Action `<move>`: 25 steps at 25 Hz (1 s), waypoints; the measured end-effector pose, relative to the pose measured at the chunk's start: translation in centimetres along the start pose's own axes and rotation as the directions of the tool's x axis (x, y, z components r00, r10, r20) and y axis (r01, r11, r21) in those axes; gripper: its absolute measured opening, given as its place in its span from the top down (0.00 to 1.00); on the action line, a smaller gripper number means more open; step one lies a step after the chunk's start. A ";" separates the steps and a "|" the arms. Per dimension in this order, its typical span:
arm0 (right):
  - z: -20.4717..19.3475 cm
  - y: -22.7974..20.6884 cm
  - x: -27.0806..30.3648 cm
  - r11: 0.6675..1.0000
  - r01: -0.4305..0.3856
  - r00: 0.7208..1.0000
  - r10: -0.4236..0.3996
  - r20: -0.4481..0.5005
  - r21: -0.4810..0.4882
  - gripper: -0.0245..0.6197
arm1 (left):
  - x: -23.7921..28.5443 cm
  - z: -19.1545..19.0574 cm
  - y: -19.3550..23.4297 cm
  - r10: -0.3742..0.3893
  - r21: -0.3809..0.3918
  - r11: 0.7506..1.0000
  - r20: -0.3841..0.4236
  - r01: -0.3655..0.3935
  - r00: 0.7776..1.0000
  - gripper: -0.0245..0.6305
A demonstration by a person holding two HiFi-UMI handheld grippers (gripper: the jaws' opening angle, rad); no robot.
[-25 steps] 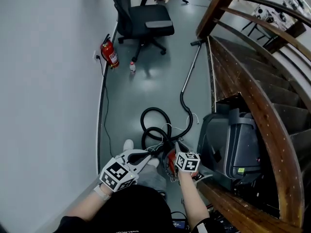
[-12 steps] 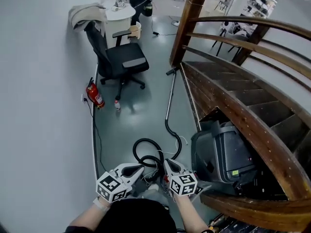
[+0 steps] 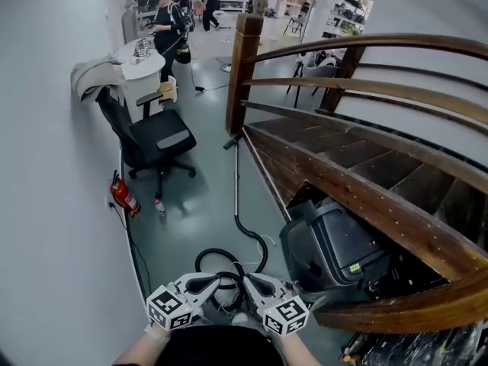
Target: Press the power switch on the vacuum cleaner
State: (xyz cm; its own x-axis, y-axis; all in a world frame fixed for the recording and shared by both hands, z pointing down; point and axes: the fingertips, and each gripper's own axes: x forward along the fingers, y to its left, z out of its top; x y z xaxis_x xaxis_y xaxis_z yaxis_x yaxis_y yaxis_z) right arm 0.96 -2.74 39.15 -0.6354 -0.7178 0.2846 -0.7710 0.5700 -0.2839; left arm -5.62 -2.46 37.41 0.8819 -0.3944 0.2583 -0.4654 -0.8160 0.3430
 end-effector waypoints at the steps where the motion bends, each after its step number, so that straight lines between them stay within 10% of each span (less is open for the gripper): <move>1: 0.4 0.4 -0.4 1.000 -0.002 1.000 0.002 0.005 -0.012 0.92 | 0.2 0.3 -0.1 -0.014 0.007 1.000 0.002 0.014 1.000 0.94; 25: 2.0 -1.7 -6.5 0.990 0.139 0.976 -0.133 0.171 -0.024 0.92 | 4.7 2.4 -3.9 -0.200 0.081 0.977 0.012 0.198 0.980 0.94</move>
State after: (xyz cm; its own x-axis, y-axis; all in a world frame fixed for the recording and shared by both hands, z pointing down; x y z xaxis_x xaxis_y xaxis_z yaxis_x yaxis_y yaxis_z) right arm 6.45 0.17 35.96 -0.5111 -0.8447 0.1590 -0.8525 0.4745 -0.2195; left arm 0.55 -2.13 35.11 0.9579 -0.2284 0.1741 -0.2738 -0.9093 0.3134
